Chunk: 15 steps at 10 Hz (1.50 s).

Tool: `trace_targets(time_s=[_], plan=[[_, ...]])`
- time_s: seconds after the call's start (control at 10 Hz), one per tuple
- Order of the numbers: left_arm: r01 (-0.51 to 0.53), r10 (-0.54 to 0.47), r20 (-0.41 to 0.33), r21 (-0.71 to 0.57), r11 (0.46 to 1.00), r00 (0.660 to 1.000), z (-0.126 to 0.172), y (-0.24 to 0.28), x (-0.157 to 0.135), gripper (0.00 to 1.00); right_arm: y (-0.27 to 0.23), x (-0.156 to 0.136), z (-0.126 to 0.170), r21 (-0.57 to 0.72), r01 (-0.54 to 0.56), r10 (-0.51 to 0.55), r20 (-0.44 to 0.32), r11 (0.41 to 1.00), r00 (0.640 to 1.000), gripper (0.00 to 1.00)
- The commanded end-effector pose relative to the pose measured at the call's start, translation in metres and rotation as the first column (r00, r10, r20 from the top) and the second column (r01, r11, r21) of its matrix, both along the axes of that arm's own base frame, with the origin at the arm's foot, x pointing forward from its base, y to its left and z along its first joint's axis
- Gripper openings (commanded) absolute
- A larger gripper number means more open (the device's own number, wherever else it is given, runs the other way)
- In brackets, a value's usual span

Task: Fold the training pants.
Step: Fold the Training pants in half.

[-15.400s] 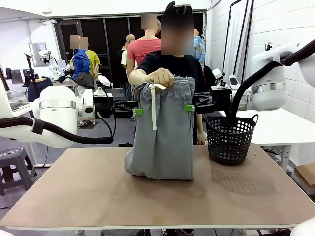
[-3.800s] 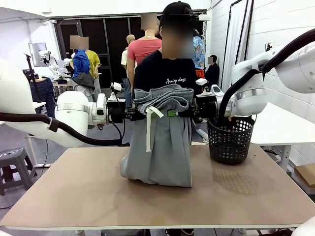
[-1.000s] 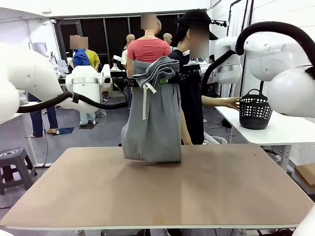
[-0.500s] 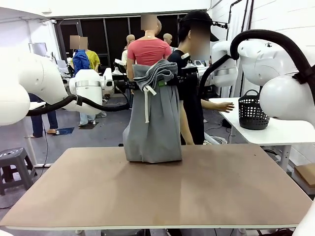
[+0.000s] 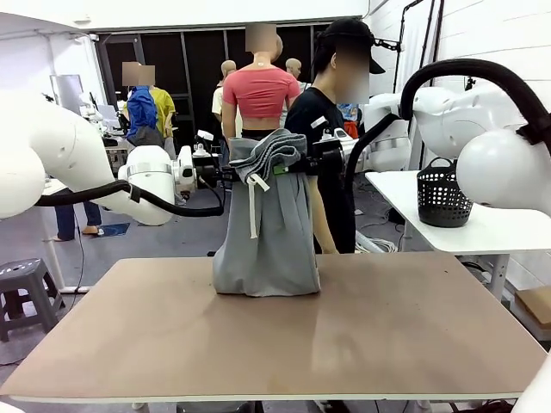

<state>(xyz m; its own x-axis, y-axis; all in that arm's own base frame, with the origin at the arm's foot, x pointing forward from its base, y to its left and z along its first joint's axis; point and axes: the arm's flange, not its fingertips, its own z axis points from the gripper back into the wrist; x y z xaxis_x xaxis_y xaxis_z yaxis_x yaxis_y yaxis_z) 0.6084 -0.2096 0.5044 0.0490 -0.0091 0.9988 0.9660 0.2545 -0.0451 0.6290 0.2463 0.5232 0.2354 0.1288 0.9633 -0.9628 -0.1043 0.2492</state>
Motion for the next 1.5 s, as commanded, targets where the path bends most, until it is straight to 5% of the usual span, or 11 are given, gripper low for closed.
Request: trace_targets(time_s=[0.0, 0.2, 0.6, 0.8, 0.9, 1.2, 1.4], plan=[[0.002, -0.007, -0.132, -0.034, 0.999, 0.991, -0.001, 0.007, -0.033, 0.00, -0.011, -0.038, 0.001, 0.063, -0.013, 0.019, -0.103, 0.998, 0.994, 0.00], [-0.008, -0.008, -0.253, -0.064, 0.998, 0.967, -0.015, 0.005, -0.063, 0.00, -0.018, -0.060, -0.023, -0.001, 0.002, -0.002, -0.194, 1.000, 0.981, 0.00], [-0.014, -0.029, -0.344, -0.121, 0.993, 0.939, -0.047, 0.007, -0.110, 0.00, -0.009, -0.094, -0.068, -0.074, -0.025, 0.006, -0.244, 0.997, 0.970, 0.00], [0.048, -0.073, -0.276, -0.098, 0.994, 0.958, -0.029, 0.009, -0.102, 0.00, -0.008, -0.082, -0.068, -0.043, -0.025, 0.013, -0.242, 0.999, 0.970, 0.00], [0.013, -0.035, -0.342, -0.066, 0.998, 0.939, -0.062, 0.004, -0.108, 0.00, -0.008, -0.082, -0.068, -0.043, -0.025, 0.013, -0.242, 0.999, 0.970, 0.00], [0.013, -0.035, -0.342, -0.066, 0.998, 0.939, -0.062, 0.004, -0.108, 0.00, -0.009, -0.085, -0.069, -0.054, -0.022, 0.008, -0.242, 0.998, 0.970, 0.00], [0.014, -0.044, -0.381, -0.082, 0.997, 0.923, -0.067, 0.008, -0.123, 0.00, -0.013, -0.101, -0.083, -0.056, -0.029, 0.008, -0.333, 0.998, 0.943, 0.00]])
